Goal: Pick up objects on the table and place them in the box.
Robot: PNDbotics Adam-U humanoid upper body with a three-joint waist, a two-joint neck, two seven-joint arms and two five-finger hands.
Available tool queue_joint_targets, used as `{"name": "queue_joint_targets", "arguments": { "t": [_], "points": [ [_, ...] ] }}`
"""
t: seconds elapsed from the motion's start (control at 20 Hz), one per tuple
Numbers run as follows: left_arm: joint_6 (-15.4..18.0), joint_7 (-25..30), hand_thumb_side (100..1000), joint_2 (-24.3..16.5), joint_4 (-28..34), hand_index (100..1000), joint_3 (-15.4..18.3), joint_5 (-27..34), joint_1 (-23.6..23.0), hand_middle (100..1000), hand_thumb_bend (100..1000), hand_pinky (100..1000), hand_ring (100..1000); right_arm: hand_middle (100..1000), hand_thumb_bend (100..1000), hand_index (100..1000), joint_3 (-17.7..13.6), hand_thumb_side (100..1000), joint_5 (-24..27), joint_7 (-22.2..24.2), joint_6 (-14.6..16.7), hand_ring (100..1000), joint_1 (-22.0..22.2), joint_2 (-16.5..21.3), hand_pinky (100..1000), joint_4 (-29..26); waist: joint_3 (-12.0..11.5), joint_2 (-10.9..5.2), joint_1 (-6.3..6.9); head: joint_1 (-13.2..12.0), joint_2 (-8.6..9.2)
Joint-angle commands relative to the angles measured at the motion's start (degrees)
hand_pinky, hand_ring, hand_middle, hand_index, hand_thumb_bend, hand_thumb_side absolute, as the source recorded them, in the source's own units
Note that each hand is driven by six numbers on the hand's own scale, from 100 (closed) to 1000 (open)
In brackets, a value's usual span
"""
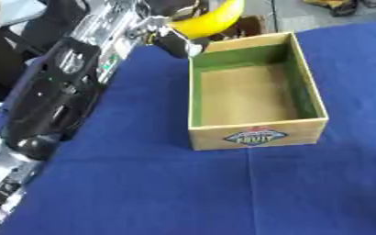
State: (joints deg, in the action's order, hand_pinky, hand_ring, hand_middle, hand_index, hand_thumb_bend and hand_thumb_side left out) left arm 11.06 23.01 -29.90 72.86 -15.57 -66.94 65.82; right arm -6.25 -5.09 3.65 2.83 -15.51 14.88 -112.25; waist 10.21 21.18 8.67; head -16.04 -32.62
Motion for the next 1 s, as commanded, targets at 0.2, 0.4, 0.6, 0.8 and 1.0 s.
{"name": "queue_joint_targets", "arguments": {
  "t": [0.2, 0.4, 0.6, 0.8, 1.0],
  "points": [
    [0.7, -2.2, 493, 2.4, -2.8, 605, 1.2, -3.2, 2.8, 461, 100, 213, 458, 595, 100, 841, 0.6, 1000, 0.4, 0.7, 0.1, 707, -1.4, 0.7, 646, -1.6, 1.3, -0.46, -0.2, -1.5, 1.3],
    [0.9, -2.9, 489, 4.2, -4.8, 606, 1.3, -5.3, 3.5, 463, 100, 216, 459, 595, 100, 841, 0.8, 1000, 0.6, 1.0, 0.1, 708, -1.9, 0.5, 646, -1.7, 2.2, 0.0, -0.14, -2.1, 1.76],
    [0.8, -3.6, 489, 6.5, -6.8, 605, 1.5, -8.3, 4.0, 463, 100, 217, 460, 595, 100, 841, 1.0, 1000, 0.8, 1.3, 0.1, 708, -2.3, 0.2, 646, -1.8, 2.8, 0.37, -0.29, -3.2, 2.45],
    [0.5, -4.4, 487, 8.3, -9.2, 606, 1.8, -11.8, 3.7, 466, 100, 223, 462, 595, 100, 842, 1.1, 1000, 0.9, 1.4, 0.1, 708, -2.5, 0.0, 647, -1.8, 3.0, 0.56, -0.46, -3.7, 3.28],
    [1.0, -5.3, 487, 9.7, -10.8, 606, 1.6, -14.0, 3.4, 467, 100, 225, 463, 595, 100, 842, 1.1, 1000, 0.9, 1.5, 0.1, 708, -2.5, 0.0, 647, -1.7, 3.1, 0.7, -0.49, -3.8, 4.09]
  ]
}}
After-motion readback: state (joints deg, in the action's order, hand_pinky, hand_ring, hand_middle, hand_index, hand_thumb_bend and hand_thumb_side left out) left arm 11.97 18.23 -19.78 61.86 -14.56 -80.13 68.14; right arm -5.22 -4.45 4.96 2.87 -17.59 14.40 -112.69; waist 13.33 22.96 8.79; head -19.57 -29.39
